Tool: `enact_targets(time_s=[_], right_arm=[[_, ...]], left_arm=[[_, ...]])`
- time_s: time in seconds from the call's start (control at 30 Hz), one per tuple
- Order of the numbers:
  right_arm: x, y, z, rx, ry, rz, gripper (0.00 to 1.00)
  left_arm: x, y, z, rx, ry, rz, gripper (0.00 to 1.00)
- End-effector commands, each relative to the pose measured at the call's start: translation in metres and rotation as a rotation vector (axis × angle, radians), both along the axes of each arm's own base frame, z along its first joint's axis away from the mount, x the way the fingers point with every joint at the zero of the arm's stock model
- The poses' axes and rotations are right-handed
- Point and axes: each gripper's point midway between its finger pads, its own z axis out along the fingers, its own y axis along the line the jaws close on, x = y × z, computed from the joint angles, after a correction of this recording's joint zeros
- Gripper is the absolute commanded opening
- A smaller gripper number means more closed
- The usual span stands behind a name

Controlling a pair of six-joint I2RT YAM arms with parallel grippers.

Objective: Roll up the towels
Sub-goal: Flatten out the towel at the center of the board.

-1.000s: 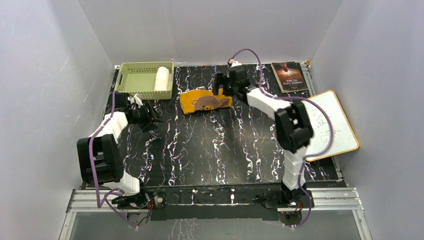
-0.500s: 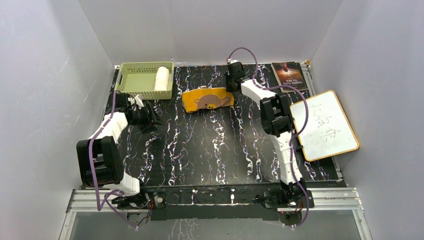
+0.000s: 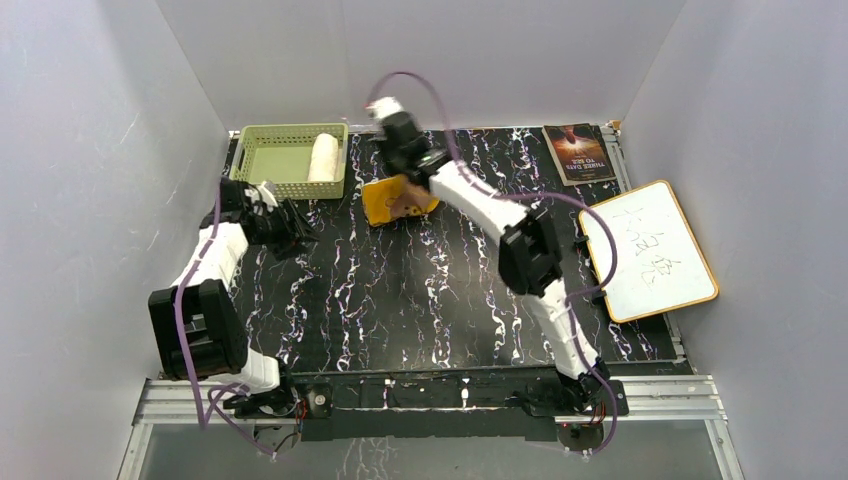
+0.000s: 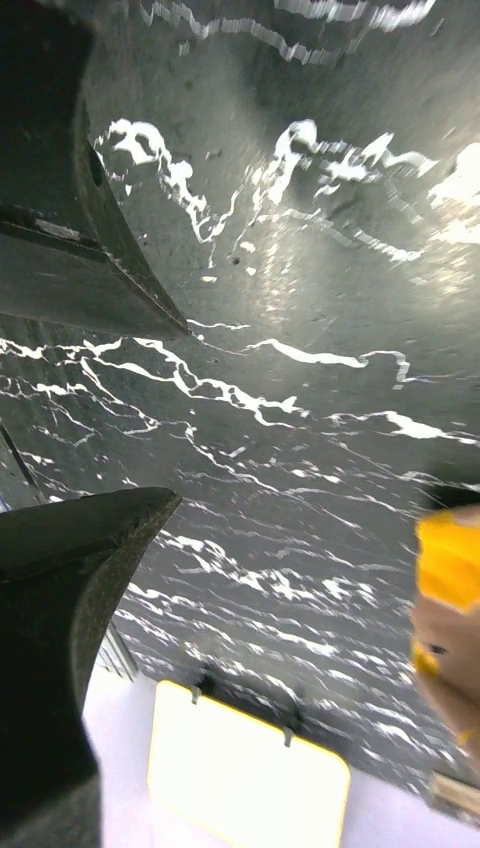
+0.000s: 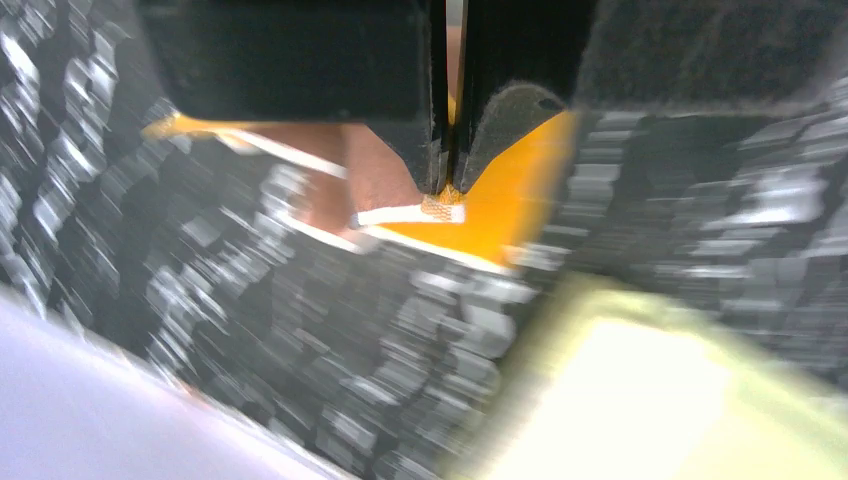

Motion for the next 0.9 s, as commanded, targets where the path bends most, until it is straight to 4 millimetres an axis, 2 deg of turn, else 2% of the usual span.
enact_targets(time_s=[0.0, 0.07, 0.1, 0.13, 0.2, 0.27, 0.3, 0.37, 0.43, 0.47, 0.53, 0.6, 0.63, 0.73, 0.77, 0.87], right_arm=[[-0.148, 0.164, 0.213, 0.232, -0.364, 0.404, 0.00], [-0.183, 0.184, 0.241, 0.283, -0.420, 0.472, 0.00], [-0.190, 0.184, 0.251, 0.298, -0.437, 0.480, 0.00], [-0.188, 0.178, 0.258, 0.304, -0.445, 0.462, 0.00], [-0.167, 0.148, 0.262, 0.287, -0.454, 0.379, 0.00], [-0.136, 0.105, 0.251, 0.279, -0.411, 0.285, 0.00], [-0.119, 0.079, 0.241, 0.279, -0.377, 0.232, 0.00], [-0.099, 0.026, 0.215, 0.272, -0.315, 0.127, 0.00], [-0.090, -0.029, 0.183, 0.258, -0.265, 0.003, 0.00], [-0.090, -0.058, 0.172, 0.270, -0.247, -0.068, 0.00], [-0.096, -0.106, 0.135, 0.290, -0.174, -0.195, 0.00], [-0.113, -0.146, 0.096, 0.301, -0.113, -0.305, 0.00], [-0.118, -0.160, 0.084, 0.308, -0.098, -0.346, 0.14], [-0.133, -0.171, 0.057, 0.273, -0.055, -0.364, 0.68], [-0.134, -0.172, 0.051, 0.258, -0.047, -0.363, 0.74], [-0.127, -0.172, 0.048, 0.232, -0.052, -0.355, 0.81]], left_arm=[[0.029, 0.034, 0.070, -0.052, -0.154, 0.127, 0.55], [0.041, 0.052, 0.090, -0.055, -0.209, 0.207, 0.55], [0.046, 0.061, 0.101, -0.055, -0.241, 0.246, 0.56], [0.050, 0.069, 0.109, -0.049, -0.259, 0.278, 0.56], [0.054, 0.077, 0.120, -0.035, -0.280, 0.303, 0.57], [0.054, 0.076, 0.123, -0.037, -0.286, 0.302, 0.57], [0.051, 0.075, 0.128, -0.036, -0.305, 0.301, 0.57], [0.047, 0.072, 0.125, -0.044, -0.306, 0.302, 0.57], [0.042, 0.070, 0.120, -0.043, -0.304, 0.298, 0.57], [0.040, 0.069, 0.117, -0.045, -0.302, 0.291, 0.57], [0.037, 0.064, 0.110, -0.060, -0.287, 0.268, 0.57], [0.033, 0.058, 0.102, -0.074, -0.270, 0.248, 0.56], [0.032, 0.054, 0.098, -0.072, -0.264, 0.231, 0.56], [0.029, 0.034, 0.079, -0.050, -0.217, 0.155, 0.56], [0.027, 0.025, 0.070, -0.032, -0.189, 0.124, 0.55], [0.022, -0.005, 0.043, 0.018, -0.121, 0.044, 0.55]])
